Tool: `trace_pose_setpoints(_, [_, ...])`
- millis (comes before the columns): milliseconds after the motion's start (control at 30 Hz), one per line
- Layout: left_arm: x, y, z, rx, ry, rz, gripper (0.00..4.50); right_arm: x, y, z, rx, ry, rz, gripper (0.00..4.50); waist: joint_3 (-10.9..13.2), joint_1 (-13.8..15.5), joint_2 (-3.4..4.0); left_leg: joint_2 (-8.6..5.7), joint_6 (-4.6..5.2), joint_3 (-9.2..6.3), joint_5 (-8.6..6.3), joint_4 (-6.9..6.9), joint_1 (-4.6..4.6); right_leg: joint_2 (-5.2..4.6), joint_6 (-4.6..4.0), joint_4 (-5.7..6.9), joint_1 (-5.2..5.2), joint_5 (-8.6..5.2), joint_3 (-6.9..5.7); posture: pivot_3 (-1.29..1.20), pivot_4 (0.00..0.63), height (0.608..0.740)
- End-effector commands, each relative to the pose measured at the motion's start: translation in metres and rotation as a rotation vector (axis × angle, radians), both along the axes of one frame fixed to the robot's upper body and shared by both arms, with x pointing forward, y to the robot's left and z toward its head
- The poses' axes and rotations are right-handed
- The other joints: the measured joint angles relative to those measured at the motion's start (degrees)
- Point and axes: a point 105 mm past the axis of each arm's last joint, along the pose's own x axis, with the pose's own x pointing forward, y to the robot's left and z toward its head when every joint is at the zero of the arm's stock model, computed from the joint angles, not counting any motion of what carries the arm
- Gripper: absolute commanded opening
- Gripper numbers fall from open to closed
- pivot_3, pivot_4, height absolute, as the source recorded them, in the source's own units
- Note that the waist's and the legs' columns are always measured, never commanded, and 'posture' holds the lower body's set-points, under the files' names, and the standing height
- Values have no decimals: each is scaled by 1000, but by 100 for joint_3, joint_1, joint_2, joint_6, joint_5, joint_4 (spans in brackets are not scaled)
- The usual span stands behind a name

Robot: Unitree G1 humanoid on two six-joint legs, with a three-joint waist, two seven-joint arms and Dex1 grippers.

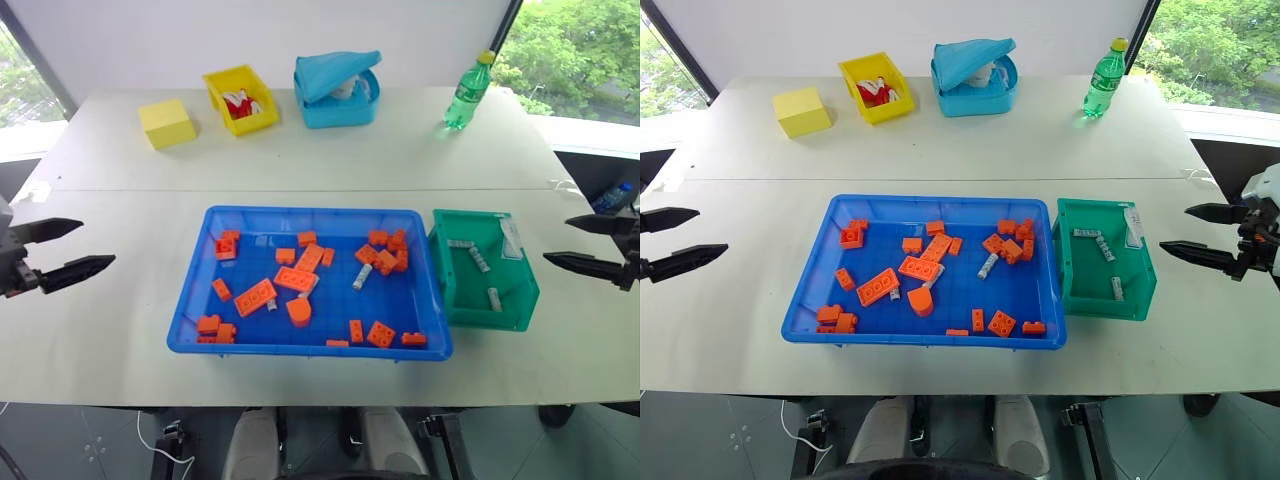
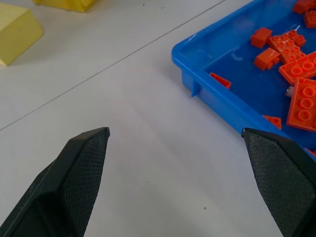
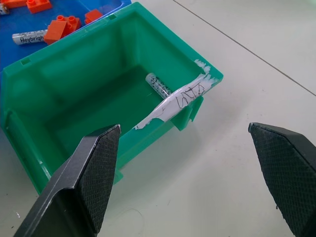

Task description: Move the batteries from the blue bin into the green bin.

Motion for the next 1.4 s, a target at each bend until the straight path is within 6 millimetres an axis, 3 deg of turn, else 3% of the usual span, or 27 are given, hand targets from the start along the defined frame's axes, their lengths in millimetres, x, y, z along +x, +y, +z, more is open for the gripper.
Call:
trace_pose_setpoints(33, [-1,-1,15,8,-56,-6,4500,2,-2,13,-5,-57,-1,4290,0,0,0,0,0,1,0,0,0,0,0,0,0,0,0,0,150,736])
trace_pose_setpoints(233, [2,-7,14,2,-62,-19,4500,3,-8,12,-16,-56,-16,4290,0,0,0,0,0,1,0,0,0,1,0,2,0,0,0,0,150,736])
trace_pose_setpoints(533, [-7,-23,5,-30,-12,-99,4500,10,-6,25,-44,-77,-1,4290,1,-11,2,0,0,4,0,3,2,4,1,20,-8,0,7,0,150,736])
trace_pose_setpoints(667, [-8,-40,10,-25,-7,-181,4500,18,13,37,-53,-102,81,4290,1,-21,2,0,0,6,0,12,2,4,0,26,-8,0,13,0,150,736])
trace_pose_setpoints(867, [-19,-73,3,31,61,-360,4500,35,95,51,-94,-112,412,4290,3,-51,5,3,0,7,0,13,0,12,-1,33,-18,2,20,0,150,736])
trace_pose_setpoints(1100, [-27,-88,-2,85,89,-462,4500,43,206,49,-108,-110,778,4290,5,-22,8,6,1,8,1,10,-15,22,2,54,-49,4,25,0,150,736])
trace_pose_setpoints(1267, [-33,-98,-7,83,109,-504,4500,40,288,29,-87,-55,995,4290,3,-9,6,5,2,10,2,16,-21,21,14,57,-49,12,25,0,150,736])
trace_pose_setpoints(1400, [-33,-102,-17,60,124,-501,4500,38,335,1,-122,-12,1095,4290,2,9,7,5,2,8,2,18,-21,21,15,59,-48,13,24,0,150,736])
